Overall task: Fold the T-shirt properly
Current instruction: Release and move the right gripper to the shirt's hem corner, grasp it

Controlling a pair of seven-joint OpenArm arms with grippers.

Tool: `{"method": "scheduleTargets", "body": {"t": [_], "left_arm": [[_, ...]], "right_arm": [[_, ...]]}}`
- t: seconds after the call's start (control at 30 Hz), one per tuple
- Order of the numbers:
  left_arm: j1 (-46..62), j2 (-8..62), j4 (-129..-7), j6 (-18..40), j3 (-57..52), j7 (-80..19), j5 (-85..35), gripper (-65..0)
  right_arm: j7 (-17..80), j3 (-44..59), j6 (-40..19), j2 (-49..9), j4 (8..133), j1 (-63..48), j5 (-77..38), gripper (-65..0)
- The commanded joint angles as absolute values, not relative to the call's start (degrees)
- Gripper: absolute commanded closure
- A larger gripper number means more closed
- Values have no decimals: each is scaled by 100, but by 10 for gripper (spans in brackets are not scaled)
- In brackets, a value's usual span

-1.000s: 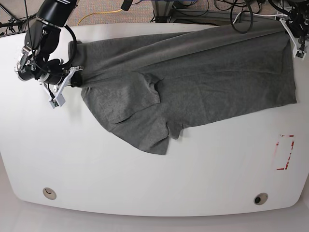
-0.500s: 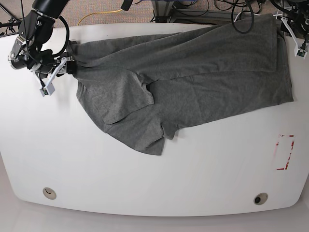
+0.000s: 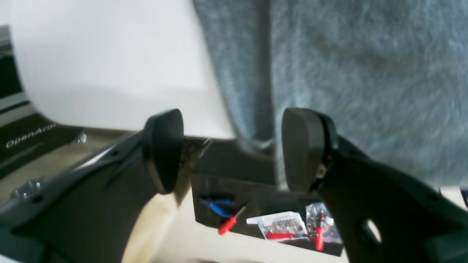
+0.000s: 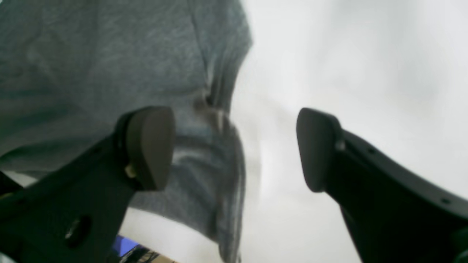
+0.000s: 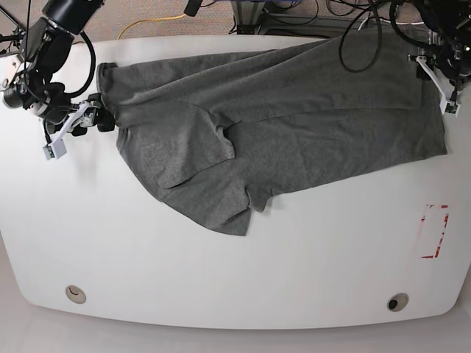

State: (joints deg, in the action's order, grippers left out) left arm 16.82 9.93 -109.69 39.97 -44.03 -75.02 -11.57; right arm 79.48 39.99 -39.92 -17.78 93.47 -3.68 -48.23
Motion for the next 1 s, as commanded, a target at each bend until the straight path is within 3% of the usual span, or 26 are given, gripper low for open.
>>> {"method": "scheduleTargets", "body": {"t": [0.0,0.3,0.63,0.97], "left_arm": [[1560,1077,-10738,4000,-4136,-7152,-892,-392],[1508,1095,-9815,4000,-3785,-6026,-66,-390],[699,1341,-8901,4000,-3284,-5868,-48,-390],[154,1525,-8804,4000,-2422,-5877,-48,-390]], "right_arm": [[7776,3767,-4000,-1851,9341,-84,-4673,-496],[7442,3336,-4000,-1736,8418,936,-3398,-496],[6360,2589,-4000,-1780,6993,1393,-2730,-495],[6220,2571,-4000,-1727,6923,1385,-2738,-495]]}}
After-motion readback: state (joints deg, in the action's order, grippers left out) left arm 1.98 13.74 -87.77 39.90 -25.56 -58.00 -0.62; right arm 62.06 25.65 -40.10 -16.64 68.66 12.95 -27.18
